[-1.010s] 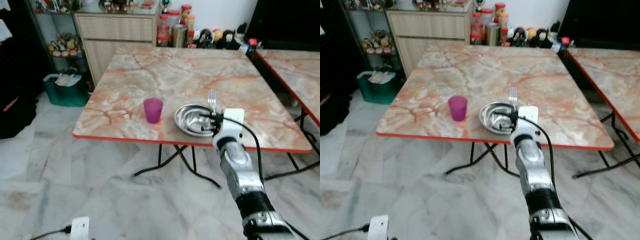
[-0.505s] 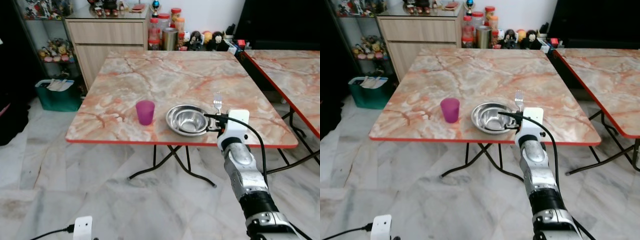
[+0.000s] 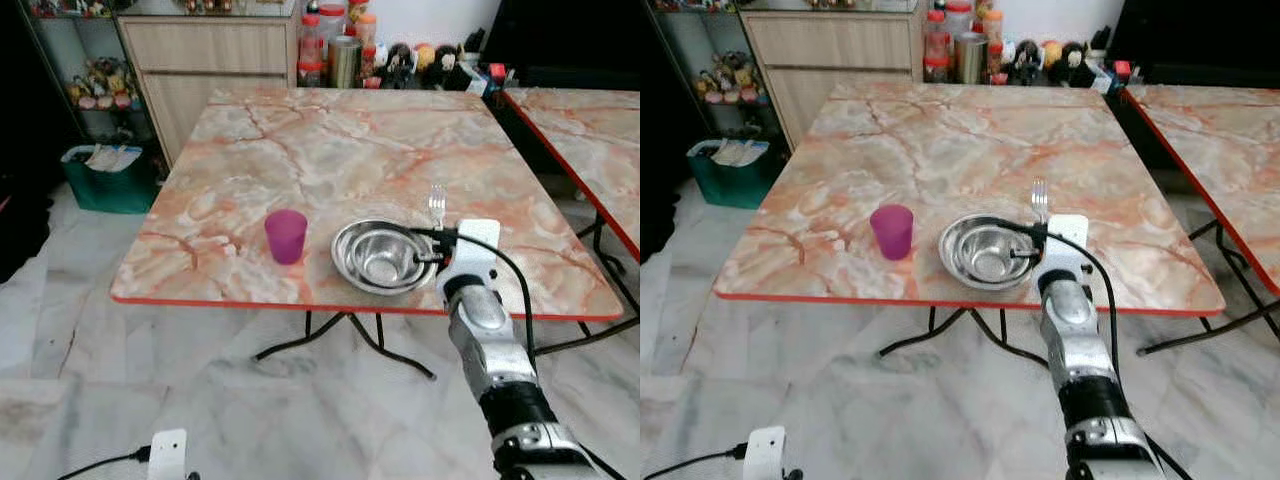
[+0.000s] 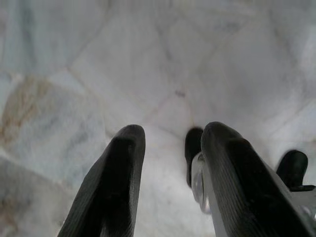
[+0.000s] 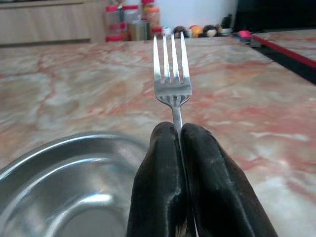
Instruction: Setting the table
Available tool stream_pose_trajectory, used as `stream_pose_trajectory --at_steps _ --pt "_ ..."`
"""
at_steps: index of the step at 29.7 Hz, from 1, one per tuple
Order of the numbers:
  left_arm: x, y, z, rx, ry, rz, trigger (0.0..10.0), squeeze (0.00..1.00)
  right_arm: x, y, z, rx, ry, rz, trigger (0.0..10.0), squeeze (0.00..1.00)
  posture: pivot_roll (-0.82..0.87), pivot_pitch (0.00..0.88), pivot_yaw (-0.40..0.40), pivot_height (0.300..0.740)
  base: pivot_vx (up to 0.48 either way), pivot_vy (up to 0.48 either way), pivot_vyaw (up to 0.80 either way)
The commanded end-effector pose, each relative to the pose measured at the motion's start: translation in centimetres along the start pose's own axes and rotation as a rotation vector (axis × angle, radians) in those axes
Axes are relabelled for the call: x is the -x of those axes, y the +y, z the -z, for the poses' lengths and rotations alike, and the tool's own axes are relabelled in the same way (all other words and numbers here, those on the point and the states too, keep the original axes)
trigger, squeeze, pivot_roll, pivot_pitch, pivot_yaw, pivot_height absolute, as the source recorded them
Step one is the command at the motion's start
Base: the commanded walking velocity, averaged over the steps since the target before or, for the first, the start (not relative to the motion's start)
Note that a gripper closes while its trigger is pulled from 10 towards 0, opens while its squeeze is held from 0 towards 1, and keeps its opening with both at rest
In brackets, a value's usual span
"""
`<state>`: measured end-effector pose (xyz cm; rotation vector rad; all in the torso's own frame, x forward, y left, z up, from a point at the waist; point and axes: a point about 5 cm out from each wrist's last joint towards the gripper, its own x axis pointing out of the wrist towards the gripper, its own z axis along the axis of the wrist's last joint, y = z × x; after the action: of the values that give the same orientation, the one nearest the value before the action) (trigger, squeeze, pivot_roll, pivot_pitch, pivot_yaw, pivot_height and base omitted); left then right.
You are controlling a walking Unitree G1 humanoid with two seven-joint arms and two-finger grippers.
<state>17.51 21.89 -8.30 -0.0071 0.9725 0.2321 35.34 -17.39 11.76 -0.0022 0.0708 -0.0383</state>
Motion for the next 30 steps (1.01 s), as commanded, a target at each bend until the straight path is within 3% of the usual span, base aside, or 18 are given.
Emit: stream_pose_trajectory --at_steps 1,23,30 --pt "0.04 -0.28 0.23 -0.006 0.003 0.007 10.0 0.0 -0.09 -0.43 -0.28 0.0 -0.012 0.017 10.0 0.0 0.08 0.0 -0.023 0.728 0.289 0.0 0.0" --pt "0.03 -0.42 0.2 -0.006 0.0 0.008 10.0 0.0 -0.04 -0.68 -0.21 0.001 -0.011 0.019 10.0 0.0 0.08 0.0 -0.024 0.728 0.288 0.0 0.0" --pt "0.04 -0.55 0.21 -0.001 0.0 0.014 10.0 0.0 0.01 -0.89 0.11 0.005 0.001 0.024 10.0 0.0 0.08 0.0 -0.023 0.728 0.0 0.0 0.0"
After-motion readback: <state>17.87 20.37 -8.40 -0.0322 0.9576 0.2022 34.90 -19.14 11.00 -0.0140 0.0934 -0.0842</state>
